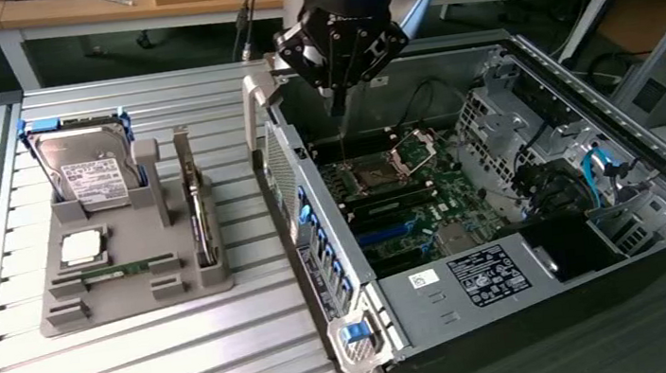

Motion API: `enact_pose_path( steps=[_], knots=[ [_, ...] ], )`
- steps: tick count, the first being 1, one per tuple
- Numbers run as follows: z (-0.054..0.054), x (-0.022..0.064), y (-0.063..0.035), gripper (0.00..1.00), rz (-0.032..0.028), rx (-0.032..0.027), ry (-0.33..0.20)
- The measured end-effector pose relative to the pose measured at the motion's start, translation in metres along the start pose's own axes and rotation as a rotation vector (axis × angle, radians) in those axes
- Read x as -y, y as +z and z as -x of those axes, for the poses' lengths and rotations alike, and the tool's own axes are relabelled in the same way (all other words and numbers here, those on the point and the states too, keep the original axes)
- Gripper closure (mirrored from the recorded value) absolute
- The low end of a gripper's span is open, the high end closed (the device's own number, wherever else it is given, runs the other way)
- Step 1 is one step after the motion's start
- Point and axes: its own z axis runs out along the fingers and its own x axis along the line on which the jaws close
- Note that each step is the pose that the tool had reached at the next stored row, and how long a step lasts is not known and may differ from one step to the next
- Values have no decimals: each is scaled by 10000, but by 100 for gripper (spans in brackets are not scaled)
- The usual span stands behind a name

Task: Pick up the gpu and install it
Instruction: 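Reach for the gpu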

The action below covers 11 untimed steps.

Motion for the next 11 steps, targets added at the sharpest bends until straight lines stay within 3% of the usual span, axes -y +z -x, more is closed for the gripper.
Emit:
enact_pose_path(
  steps=[11],
  knots=[
    [-54,4,-2,89,-1,0,-1]
  ],
)
